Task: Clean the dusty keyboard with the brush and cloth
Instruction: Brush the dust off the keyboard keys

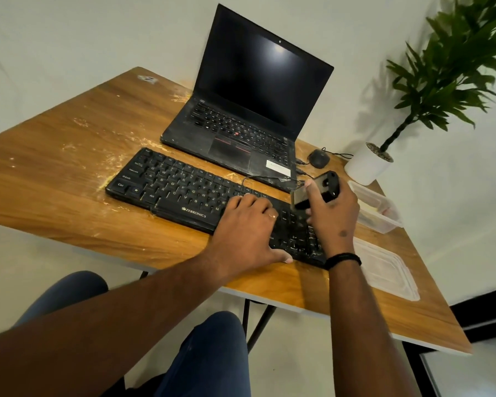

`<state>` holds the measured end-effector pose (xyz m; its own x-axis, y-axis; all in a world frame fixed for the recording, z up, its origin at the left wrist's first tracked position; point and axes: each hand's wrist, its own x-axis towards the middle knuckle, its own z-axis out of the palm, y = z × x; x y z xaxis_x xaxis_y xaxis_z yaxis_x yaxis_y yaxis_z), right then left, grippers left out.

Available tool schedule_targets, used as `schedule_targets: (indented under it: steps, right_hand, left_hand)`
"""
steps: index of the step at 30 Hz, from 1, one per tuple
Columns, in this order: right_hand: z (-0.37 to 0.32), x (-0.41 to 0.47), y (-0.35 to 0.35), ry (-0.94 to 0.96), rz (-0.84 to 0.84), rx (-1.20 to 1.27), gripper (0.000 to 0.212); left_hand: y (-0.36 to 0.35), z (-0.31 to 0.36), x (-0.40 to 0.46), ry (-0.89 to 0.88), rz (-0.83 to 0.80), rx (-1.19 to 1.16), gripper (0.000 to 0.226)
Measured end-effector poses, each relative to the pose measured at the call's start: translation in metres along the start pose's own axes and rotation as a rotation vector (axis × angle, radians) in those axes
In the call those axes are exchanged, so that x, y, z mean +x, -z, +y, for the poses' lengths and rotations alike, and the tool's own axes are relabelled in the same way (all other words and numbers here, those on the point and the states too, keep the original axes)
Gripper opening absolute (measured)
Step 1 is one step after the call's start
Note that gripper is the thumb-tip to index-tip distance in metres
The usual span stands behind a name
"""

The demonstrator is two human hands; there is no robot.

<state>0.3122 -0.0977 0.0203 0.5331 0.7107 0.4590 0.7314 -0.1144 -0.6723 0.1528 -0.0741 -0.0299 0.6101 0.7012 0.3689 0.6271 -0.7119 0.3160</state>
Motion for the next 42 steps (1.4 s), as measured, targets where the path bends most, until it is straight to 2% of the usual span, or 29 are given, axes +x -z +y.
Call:
schedule_targets:
  steps: [4, 5, 8, 12, 16, 20, 23, 26, 27, 30, 34, 35, 38, 42]
  right_hand:
    - [-0.002, 0.005, 0.009, -0.081, -0.247, 0.065, 0.013]
    - [-0.004, 0.009, 0.012, -0.09, -0.264, 0.081, 0.014]
    - [-0.01, 0.009, 0.01, -0.048, -0.176, 0.095, 0.011]
    - [-0.009, 0.01, 0.008, -0.105, -0.368, 0.108, 0.013]
    - [-0.006, 0.009, 0.011, -0.075, -0.242, 0.07, 0.014]
    - [-0.001, 0.014, 0.02, -0.113, -0.341, 0.052, 0.015]
    - [0.0, 0.011, 0.024, -0.065, -0.196, 0.036, 0.009]
    - [0.004, 0.011, 0.026, -0.113, -0.326, 0.014, 0.015]
    - [0.004, 0.011, 0.027, -0.109, -0.324, 0.022, 0.012]
    - [0.001, 0.008, 0.026, -0.037, -0.181, -0.007, 0.006]
    - [-0.002, 0.006, 0.03, -0.107, -0.344, 0.036, 0.011]
    - [-0.003, 0.007, 0.031, -0.113, -0.332, 0.061, 0.008]
    - [-0.002, 0.003, 0.025, -0.058, -0.127, -0.035, 0.015]
    - [-0.006, -0.01, 0.012, -0.027, -0.186, 0.048, 0.017]
  left_hand:
    - [-0.001, -0.001, 0.0, 0.003, -0.008, -0.002, 0.095]
    - [-0.001, 0.0, 0.001, 0.005, -0.008, -0.002, 0.095]
    - [-0.001, -0.001, 0.002, 0.008, -0.007, 0.0, 0.095]
    - [-0.001, -0.001, 0.001, 0.011, -0.01, 0.006, 0.094]
    - [0.0, 0.0, 0.001, 0.007, -0.01, 0.002, 0.094]
    - [0.0, 0.0, 0.001, 0.017, -0.026, 0.006, 0.096]
    - [0.0, 0.001, 0.001, 0.016, -0.021, 0.005, 0.098]
    - [0.0, 0.001, 0.001, 0.028, -0.029, 0.001, 0.099]
    - [0.0, 0.001, 0.001, 0.029, -0.027, 0.002, 0.099]
    - [-0.001, 0.002, 0.001, 0.03, -0.016, 0.011, 0.1]
    - [0.0, 0.001, 0.002, 0.039, -0.025, 0.002, 0.101]
    - [0.0, 0.001, 0.001, 0.036, -0.026, 0.001, 0.102]
    - [0.0, 0.002, 0.002, 0.035, -0.024, 0.009, 0.101]
    - [0.0, 0.002, 0.001, 0.04, -0.012, 0.014, 0.1]
